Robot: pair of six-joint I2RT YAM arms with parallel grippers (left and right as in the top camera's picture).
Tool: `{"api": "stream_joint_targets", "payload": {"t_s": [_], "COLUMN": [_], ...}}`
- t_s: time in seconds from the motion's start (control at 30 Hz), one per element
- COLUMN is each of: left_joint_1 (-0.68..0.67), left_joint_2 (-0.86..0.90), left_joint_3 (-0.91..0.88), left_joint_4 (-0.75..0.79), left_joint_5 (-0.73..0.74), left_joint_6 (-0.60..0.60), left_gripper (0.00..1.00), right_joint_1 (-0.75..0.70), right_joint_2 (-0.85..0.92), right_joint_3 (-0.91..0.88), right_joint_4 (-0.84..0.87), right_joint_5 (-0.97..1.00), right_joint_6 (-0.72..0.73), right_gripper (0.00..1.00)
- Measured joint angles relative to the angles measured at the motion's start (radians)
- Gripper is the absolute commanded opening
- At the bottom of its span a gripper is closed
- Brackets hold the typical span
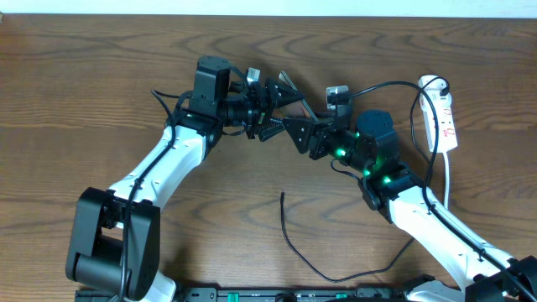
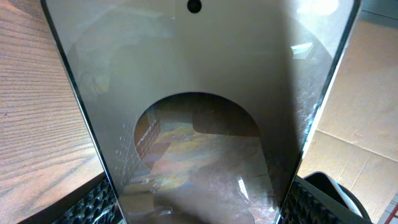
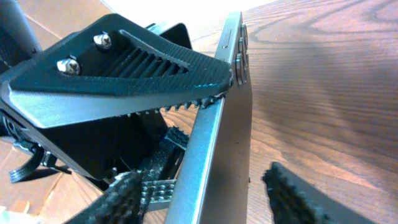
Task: Plug charger to phone and switch on socket
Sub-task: 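Grasp the phone with the right gripper and release the left gripper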
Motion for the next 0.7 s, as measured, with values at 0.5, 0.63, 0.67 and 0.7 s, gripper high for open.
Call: {"api": "stream_joint_targets", "payload": {"t_s": [0.5, 0.63, 0.67, 0.7], "left_joint_1": [0.001, 0.003, 0.004, 0.004], "left_joint_2": [0.000, 0.000, 0.000, 0.000], "left_joint_3": [0.000, -0.001, -0.001, -0.001], "left_joint_4": [-0.011, -0.003, -0.001, 0.001], "left_joint_5": [-0.011, -0.010, -0.006, -0.004], "left_joint_6": [-0.011, -0.006, -0.005, -0.005], "left_gripper": [0.44, 0.86, 0.87, 0.87], "right_joint_1": [-0.003, -0.009, -0.008, -0.008], "right_joint_2": [0.003, 0.005, 0.005, 0.005], "right_joint_3": [0.000, 0.000, 0.000, 0.000], "right_joint_4": [-0.011, -0.006, -0.008, -0.010], "right_joint_5": [0.060, 0.074, 0.070, 0.066], "right_joint_6": [-0.040, -0.021, -0.019, -0.016], "right_gripper": [0.01, 0.01, 0.01, 0.01]}}
